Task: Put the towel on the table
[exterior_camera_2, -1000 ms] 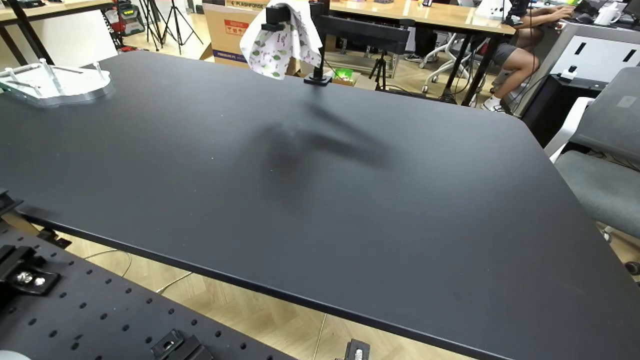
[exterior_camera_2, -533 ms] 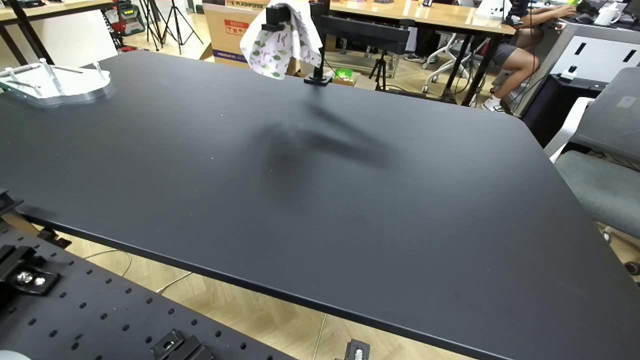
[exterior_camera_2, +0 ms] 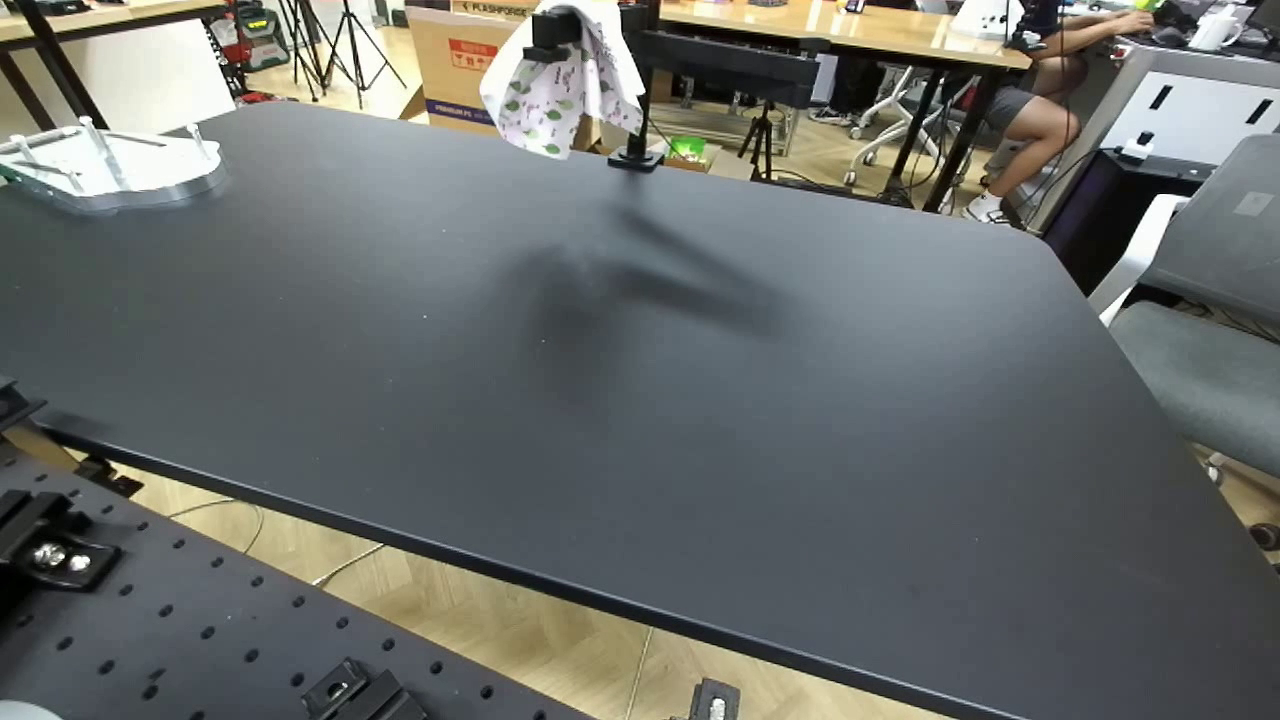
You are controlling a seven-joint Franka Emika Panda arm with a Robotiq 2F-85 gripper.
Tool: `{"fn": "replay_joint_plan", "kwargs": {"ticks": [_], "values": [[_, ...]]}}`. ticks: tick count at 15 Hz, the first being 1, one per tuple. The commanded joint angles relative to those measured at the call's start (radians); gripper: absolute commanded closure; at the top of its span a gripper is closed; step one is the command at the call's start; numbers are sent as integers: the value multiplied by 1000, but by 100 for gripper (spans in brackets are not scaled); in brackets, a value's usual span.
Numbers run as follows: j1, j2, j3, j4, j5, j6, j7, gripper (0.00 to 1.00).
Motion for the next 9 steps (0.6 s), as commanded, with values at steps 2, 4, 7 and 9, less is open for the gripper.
{"fn": "replay_joint_plan", "kwargs": {"ticks": [2,4,7,9], "values": [[25,119,-7,108,-36,73,143,0],[32,159,-13,142,-39,94,175,0],[41,203,-19,184,-25,99,207,26],[45,221,-20,202,-19,89,217,40]]}}
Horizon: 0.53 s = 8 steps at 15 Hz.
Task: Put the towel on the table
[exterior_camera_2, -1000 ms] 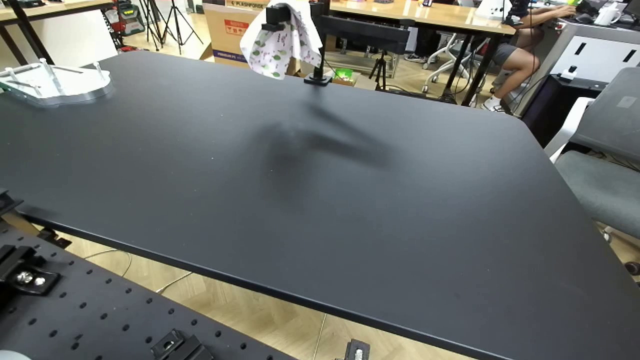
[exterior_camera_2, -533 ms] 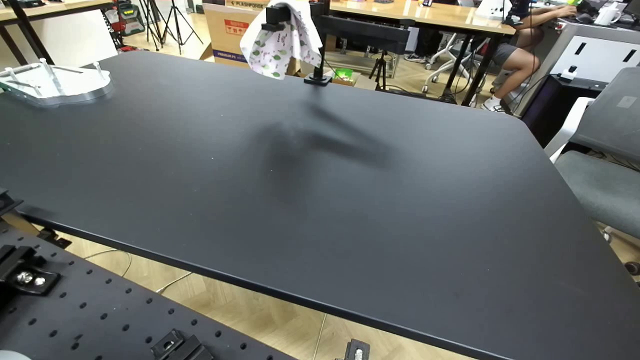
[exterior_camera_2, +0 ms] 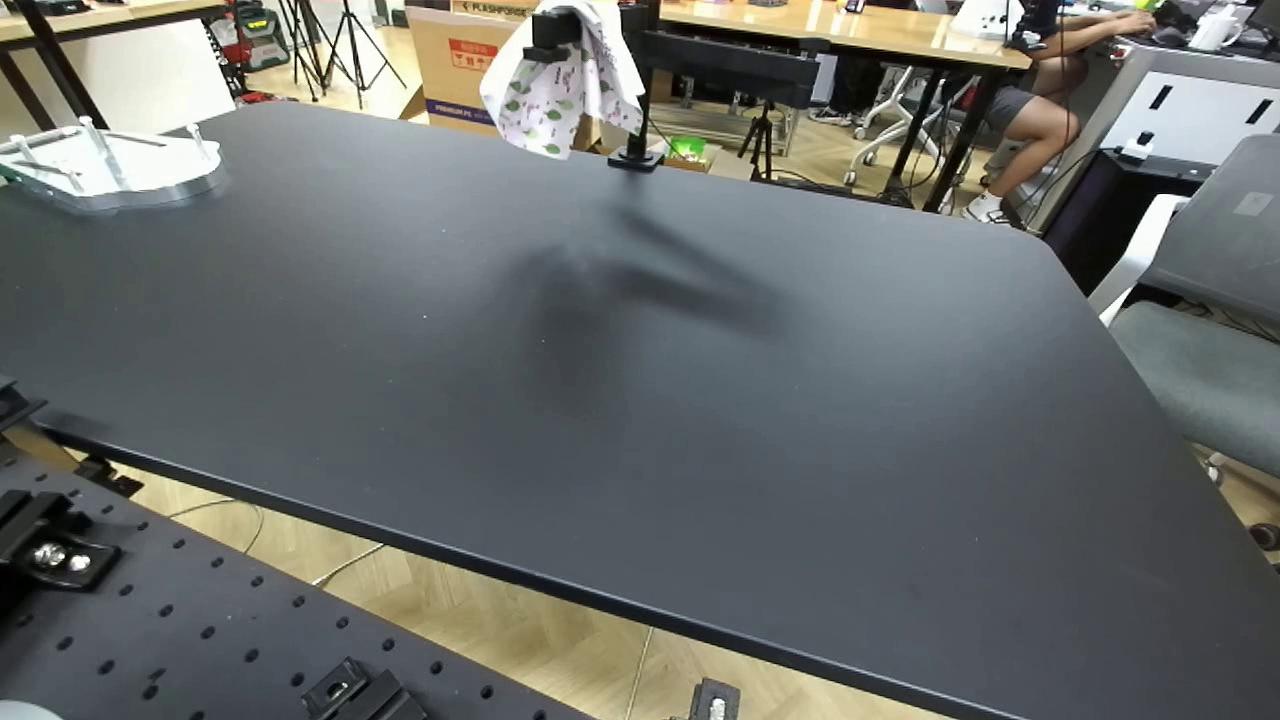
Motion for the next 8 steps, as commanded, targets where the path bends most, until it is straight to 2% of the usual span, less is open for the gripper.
{"fn": "replay_joint_plan", "kwargs": {"ticks": [1,8], "values": [[20,41,-13,58,6,-32,57,47],[28,53,-12,57,31,-57,69,95]]}}
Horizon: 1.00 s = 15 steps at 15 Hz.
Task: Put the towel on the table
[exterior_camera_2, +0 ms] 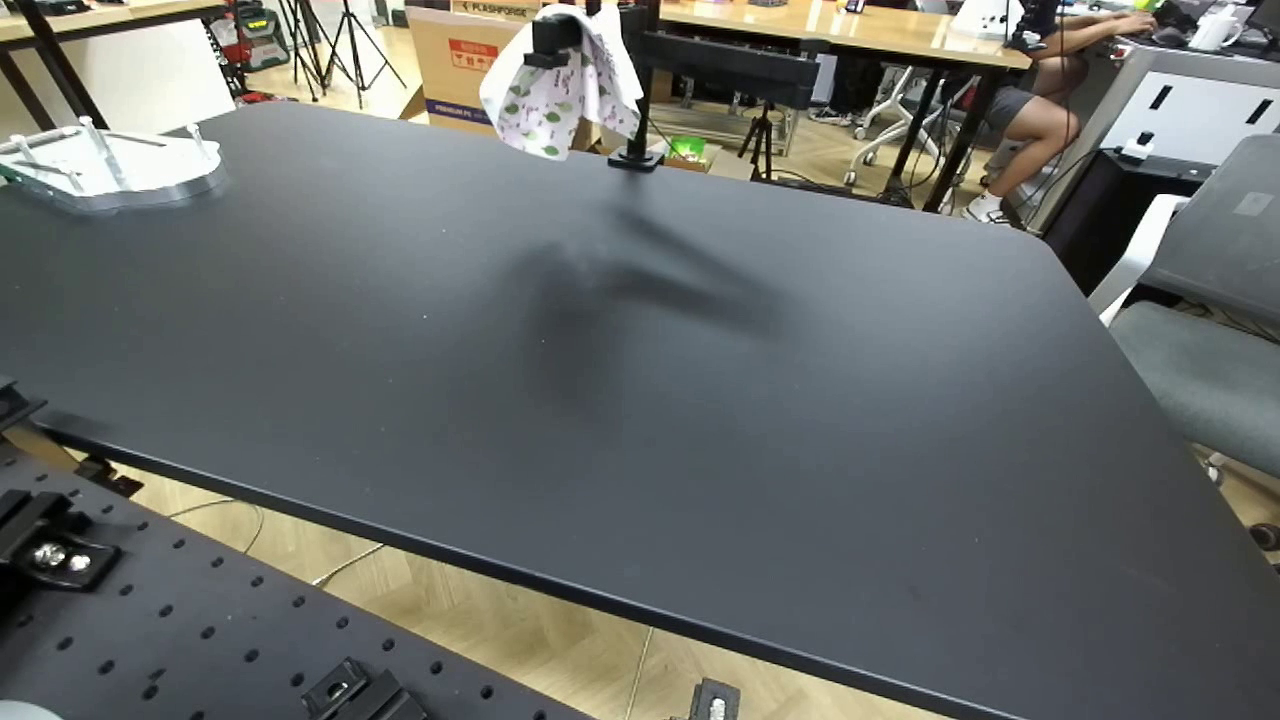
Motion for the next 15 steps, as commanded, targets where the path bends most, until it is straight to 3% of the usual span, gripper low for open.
{"fn": "replay_joint_plan", "kwargs": {"ticks": [1,8,15], "values": [[14,6,-10,26,15,-37,31,99],[13,-15,-6,13,41,-32,20,100],[25,-131,20,-61,68,-48,2,100]]}}
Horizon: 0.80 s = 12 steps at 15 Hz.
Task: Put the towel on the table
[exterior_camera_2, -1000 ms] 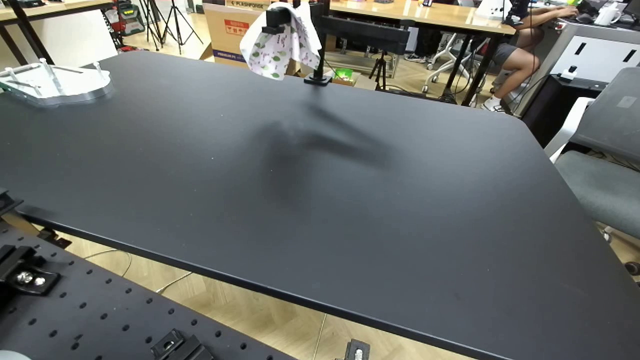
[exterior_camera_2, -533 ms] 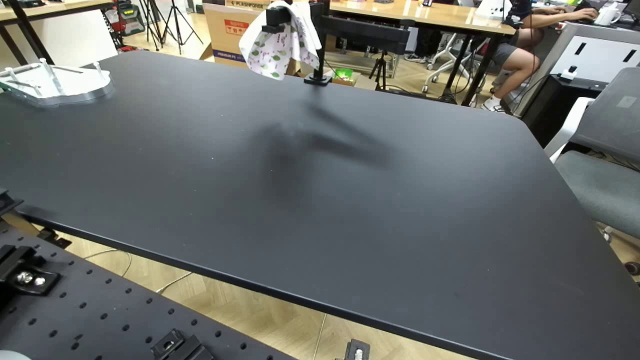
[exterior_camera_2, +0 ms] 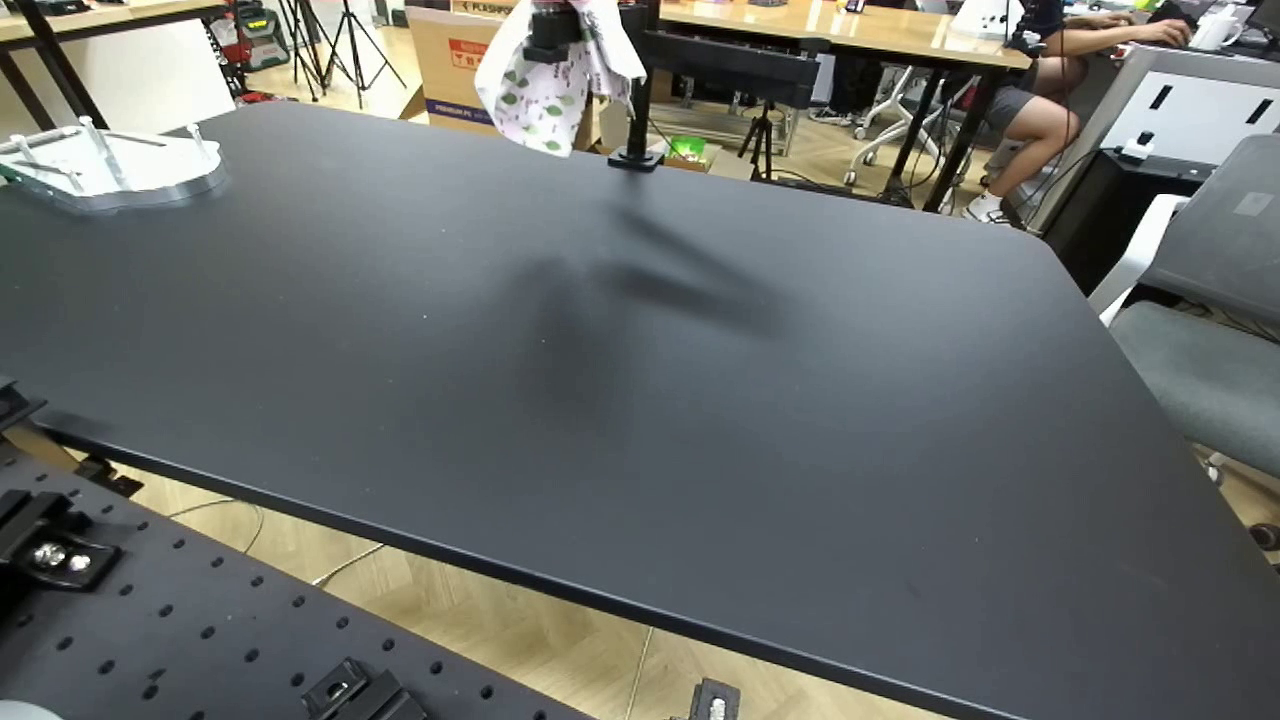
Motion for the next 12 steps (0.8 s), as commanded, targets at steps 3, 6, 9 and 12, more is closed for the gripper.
{"fn": "replay_joint_plan", "kwargs": {"ticks": [3,6,9,12], "values": [[18,-152,31,-99,47,-74,-26,100],[30,-199,56,-146,68,-108,-69,100],[40,-209,76,-182,90,-124,-127,100],[49,-182,88,-209,78,-131,-183,100]]}}
